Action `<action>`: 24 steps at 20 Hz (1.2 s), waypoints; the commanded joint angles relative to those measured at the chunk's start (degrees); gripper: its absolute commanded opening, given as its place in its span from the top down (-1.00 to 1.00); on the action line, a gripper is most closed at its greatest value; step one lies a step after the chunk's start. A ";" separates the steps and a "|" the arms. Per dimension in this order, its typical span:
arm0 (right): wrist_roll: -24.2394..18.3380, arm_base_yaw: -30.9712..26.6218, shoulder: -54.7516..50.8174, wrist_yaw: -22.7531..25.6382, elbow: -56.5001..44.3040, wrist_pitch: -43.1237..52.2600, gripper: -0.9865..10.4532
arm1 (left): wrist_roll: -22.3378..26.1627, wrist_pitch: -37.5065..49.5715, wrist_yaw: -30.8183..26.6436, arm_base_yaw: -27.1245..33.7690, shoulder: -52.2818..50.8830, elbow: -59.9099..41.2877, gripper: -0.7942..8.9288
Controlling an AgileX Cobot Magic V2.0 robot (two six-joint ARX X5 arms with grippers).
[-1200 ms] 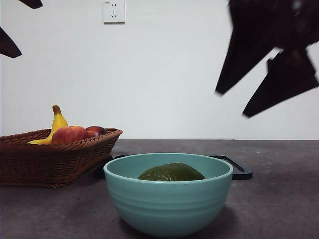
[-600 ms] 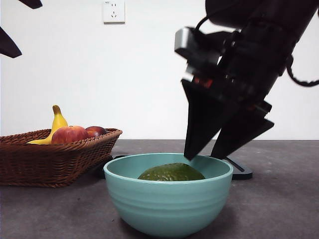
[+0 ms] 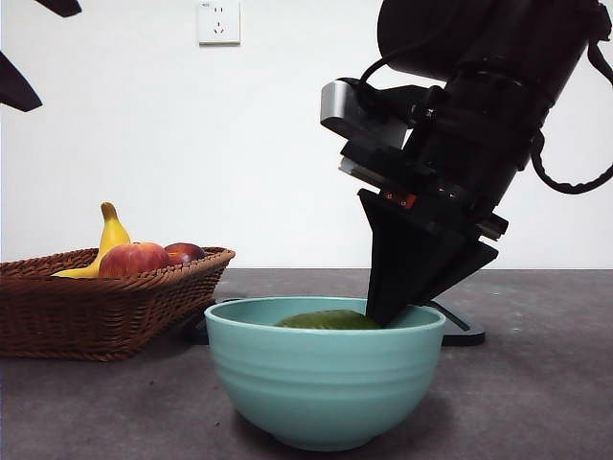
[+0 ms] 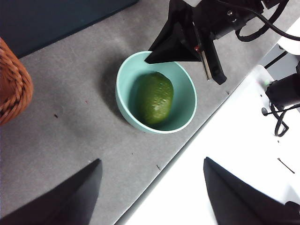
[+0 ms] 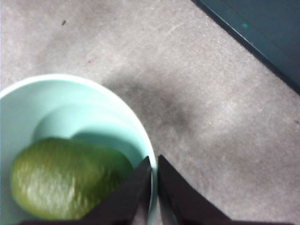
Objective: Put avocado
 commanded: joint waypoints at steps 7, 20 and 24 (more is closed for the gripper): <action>2.80 -0.70 0.92 -0.09 11.02 -3.74 0.80 | 0.92 0.26 0.28 -0.33 0.35 0.26 0.13; 0.44 -14.01 24.55 1.14 39.89 -8.07 0.80 | 0.90 0.26 0.28 -0.33 0.35 0.26 0.13; 0.46 -15.58 28.20 1.14 40.33 -6.21 0.80 | 0.90 0.24 0.26 -0.33 0.35 0.26 0.13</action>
